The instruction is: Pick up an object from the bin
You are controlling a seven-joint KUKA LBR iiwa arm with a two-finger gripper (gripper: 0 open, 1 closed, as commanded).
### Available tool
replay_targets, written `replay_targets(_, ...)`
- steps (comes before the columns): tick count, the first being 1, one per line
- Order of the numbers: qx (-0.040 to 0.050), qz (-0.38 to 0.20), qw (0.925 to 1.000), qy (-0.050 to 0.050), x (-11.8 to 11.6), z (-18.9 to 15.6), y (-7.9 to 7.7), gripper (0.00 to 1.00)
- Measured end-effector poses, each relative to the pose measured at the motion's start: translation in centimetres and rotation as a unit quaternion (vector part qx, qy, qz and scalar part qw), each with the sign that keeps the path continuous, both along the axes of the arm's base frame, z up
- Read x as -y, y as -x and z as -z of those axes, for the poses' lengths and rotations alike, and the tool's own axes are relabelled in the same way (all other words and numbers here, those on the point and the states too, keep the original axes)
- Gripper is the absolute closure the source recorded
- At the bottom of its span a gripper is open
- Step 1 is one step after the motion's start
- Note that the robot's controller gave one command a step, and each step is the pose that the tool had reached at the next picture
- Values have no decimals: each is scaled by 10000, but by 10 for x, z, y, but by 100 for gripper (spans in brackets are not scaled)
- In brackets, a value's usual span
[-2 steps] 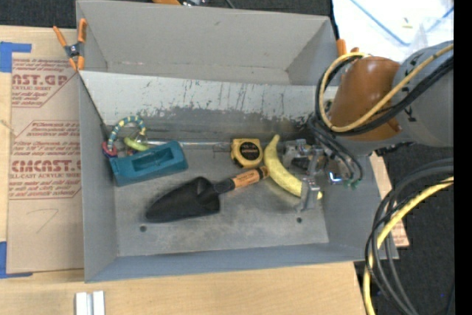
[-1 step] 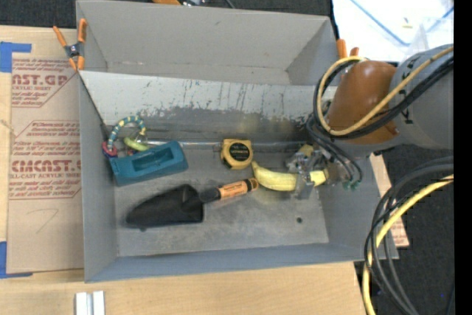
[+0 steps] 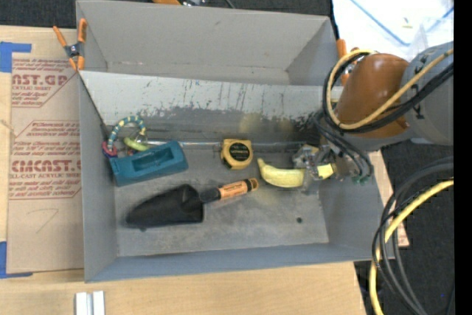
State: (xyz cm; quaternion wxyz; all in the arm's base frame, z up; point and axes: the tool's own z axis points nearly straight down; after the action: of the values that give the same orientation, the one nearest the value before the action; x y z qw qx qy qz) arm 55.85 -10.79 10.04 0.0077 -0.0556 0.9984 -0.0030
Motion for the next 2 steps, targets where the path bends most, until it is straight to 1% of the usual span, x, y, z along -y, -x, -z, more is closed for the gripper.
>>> replay_targets(1, -14, 127, 9999, -17, -21, 31, -1, 100)
replay_targets(2, 60, 10, 10000, 7, -20, -43, -2, 100)
